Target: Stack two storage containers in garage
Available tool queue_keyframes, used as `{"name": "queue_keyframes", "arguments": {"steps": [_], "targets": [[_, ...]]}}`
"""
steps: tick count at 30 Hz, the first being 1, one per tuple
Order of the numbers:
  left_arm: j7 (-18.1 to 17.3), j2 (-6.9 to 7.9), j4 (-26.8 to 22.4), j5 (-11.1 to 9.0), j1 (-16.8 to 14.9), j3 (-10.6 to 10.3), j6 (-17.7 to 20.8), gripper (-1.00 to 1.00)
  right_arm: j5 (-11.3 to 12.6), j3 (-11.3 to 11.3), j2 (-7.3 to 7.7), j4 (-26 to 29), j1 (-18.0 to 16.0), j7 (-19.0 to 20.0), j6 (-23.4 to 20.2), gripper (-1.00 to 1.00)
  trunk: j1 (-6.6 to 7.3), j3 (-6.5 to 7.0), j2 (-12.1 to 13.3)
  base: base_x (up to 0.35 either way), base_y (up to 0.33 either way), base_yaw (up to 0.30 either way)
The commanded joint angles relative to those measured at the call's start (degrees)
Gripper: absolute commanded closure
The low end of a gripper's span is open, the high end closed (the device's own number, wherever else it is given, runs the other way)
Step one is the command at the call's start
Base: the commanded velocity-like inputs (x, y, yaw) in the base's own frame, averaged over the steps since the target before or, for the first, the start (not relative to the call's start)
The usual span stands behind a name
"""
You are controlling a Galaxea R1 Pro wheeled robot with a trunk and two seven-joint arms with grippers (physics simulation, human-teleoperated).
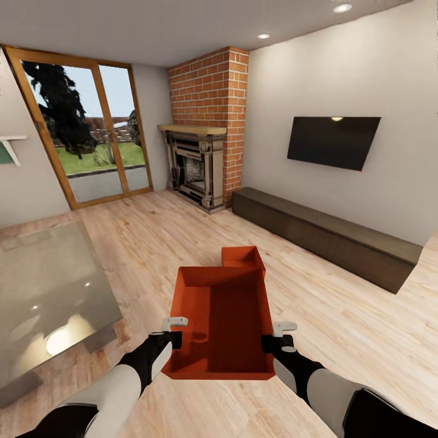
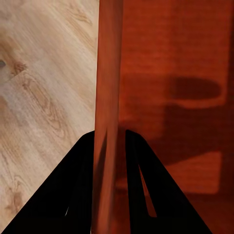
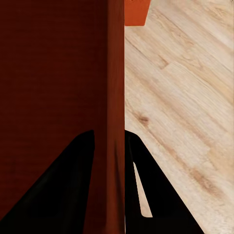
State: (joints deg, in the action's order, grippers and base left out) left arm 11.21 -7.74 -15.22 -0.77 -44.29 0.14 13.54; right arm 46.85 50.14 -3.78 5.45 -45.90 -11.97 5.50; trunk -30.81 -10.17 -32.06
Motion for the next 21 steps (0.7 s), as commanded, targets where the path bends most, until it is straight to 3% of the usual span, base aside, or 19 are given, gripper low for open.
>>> {"name": "queue_keyframes", "arguments": {"steps": [1, 21], "targets": [[2.06, 0.18, 0.02, 0.69, -0.01, 0.08, 0.52, 1.00, -0.09, -0.48, 1.58, 0.00, -0.07, -0.42, 0.39, 1.00, -0.02, 0.00, -0.09, 0.000, 0.000, 0.000], [2.06, 0.18, 0.02, 0.69, -0.01, 0.05, 0.52, 1.00, -0.09, -0.48, 1.58, 0.00, -0.08, -0.42, 0.39, 1.00, -0.02, 1.80, -0.09, 0.000, 0.000, 0.000]]}}
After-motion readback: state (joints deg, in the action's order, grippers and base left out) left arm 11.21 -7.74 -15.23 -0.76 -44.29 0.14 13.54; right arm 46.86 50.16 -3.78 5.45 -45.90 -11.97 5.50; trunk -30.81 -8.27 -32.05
